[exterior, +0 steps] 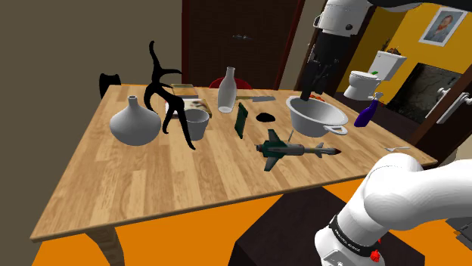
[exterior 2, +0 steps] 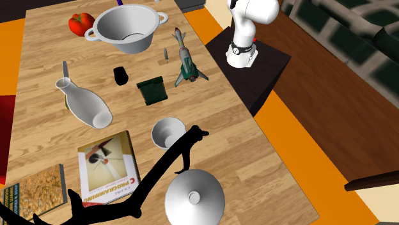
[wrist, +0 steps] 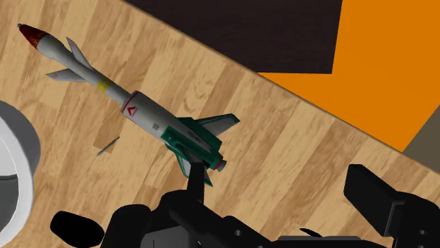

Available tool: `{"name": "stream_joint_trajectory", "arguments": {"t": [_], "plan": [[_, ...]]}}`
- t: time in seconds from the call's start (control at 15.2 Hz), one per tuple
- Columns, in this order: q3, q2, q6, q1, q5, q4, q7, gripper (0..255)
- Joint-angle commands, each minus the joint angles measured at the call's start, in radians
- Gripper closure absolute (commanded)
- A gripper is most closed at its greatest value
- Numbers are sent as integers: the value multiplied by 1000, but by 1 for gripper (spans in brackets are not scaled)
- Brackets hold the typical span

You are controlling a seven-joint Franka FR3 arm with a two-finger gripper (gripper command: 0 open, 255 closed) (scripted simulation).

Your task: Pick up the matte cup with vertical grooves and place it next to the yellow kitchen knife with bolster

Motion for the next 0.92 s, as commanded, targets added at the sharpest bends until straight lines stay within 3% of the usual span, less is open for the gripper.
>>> {"name": "stream_joint_trajectory", "arguments": {"t": [0.0, 0.86], "plan": [[0, 0, 0, 0, 0, 0, 0, 0], [114, 431, 311, 14, -15, 112, 94, 0]]}}
